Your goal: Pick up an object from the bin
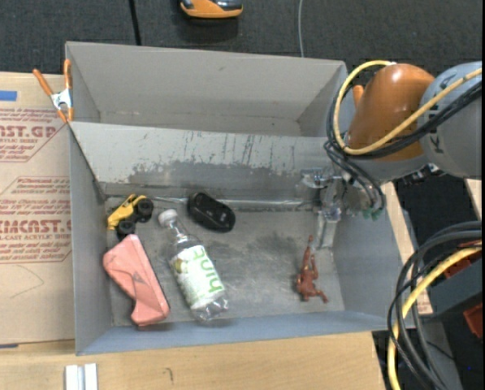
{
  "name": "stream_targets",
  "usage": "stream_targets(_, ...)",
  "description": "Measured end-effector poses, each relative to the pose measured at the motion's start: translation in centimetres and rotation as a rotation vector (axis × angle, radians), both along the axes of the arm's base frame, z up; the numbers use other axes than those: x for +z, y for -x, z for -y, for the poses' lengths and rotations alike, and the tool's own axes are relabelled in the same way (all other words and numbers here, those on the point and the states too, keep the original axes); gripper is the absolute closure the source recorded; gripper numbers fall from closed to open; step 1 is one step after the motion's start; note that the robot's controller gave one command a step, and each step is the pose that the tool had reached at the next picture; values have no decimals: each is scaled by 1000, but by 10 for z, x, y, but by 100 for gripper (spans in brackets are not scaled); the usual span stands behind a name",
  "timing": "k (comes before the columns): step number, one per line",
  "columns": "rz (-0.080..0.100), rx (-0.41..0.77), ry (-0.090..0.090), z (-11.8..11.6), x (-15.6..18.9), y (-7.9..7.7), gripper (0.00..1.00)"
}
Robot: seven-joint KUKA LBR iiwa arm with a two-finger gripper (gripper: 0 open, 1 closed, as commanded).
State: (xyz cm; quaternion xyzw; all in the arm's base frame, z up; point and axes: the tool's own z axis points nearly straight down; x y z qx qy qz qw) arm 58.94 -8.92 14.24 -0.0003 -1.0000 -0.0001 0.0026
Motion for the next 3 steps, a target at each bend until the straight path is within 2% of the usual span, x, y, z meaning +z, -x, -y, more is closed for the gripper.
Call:
stream_targets(1,7,1,1,0,5,-2,0)
stream_targets(2,11,88,1,2,-33,20,0)
stream_targets(3,3,143,-1,18,-47,58,0)
